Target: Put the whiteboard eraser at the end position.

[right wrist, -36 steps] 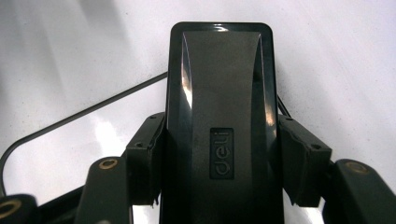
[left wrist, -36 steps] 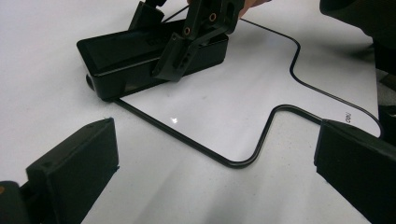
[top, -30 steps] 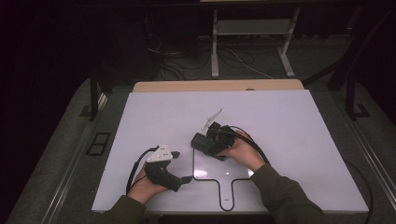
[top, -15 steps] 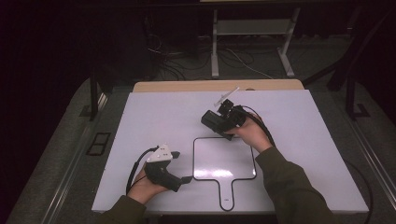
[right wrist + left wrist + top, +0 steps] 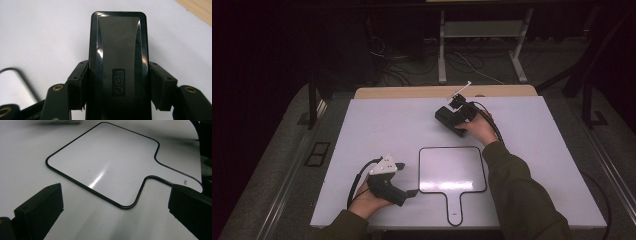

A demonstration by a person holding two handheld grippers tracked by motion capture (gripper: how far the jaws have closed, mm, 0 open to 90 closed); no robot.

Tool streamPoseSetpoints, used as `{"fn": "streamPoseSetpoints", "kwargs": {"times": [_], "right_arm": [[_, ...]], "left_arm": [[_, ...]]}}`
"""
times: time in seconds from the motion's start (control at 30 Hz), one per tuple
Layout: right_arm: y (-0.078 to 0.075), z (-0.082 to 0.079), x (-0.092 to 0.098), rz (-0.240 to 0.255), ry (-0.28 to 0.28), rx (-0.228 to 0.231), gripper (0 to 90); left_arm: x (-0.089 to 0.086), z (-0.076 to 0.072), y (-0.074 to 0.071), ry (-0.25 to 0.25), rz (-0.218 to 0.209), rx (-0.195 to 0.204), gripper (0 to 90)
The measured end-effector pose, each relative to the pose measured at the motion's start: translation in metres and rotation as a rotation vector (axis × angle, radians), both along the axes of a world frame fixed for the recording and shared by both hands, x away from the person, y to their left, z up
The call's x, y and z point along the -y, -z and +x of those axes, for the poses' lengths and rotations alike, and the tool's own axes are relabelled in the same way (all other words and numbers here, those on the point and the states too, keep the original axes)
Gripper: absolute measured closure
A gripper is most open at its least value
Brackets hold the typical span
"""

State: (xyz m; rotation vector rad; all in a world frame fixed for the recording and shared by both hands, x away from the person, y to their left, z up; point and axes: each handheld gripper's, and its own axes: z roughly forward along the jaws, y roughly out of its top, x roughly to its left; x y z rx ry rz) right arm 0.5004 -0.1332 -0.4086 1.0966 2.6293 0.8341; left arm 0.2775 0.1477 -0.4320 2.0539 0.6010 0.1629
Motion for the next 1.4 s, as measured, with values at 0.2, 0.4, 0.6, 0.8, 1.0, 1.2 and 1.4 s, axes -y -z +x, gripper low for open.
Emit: {"fn": "streamPoseSetpoints", "kwargs": {"times": [0.2,0.4,0.6,0.8,1.0,1.2,1.4], "right_arm": [[0.017,0.012,-0.001,-0.022,0.013,-0.017,38.7],[0.026,0.012,-0.006,-0.032,0.004,-0.009,38.5],[0.025,0.012,-0.003,-0.018,-0.001,-0.007,36.9],[0.017,0.008,0.003,0.020,0.028,0.030,25.7],[0.006,0.000,0.013,0.066,0.023,0.041,22.5],[-0.003,-0.008,0.025,0.112,0.037,0.052,21.3],[-0.006,-0.024,0.032,0.153,0.043,0.075,18.1]], "left_arm": [[-0.001,0.000,0.001,0.003,0.005,-0.003,0.0],[-0.001,0.001,0.001,0.004,0.006,-0.002,0.0],[-0.001,0.000,0.001,0.002,0.007,-0.005,0.0],[-0.001,0.002,0.002,0.002,0.008,-0.008,0.0],[-0.002,0.003,0.003,-0.003,0.008,-0.014,0.0],[-0.002,0.005,0.003,-0.009,0.011,-0.012,0.0],[-0.004,0.005,0.004,-0.012,0.011,-0.014,0.0]]}}
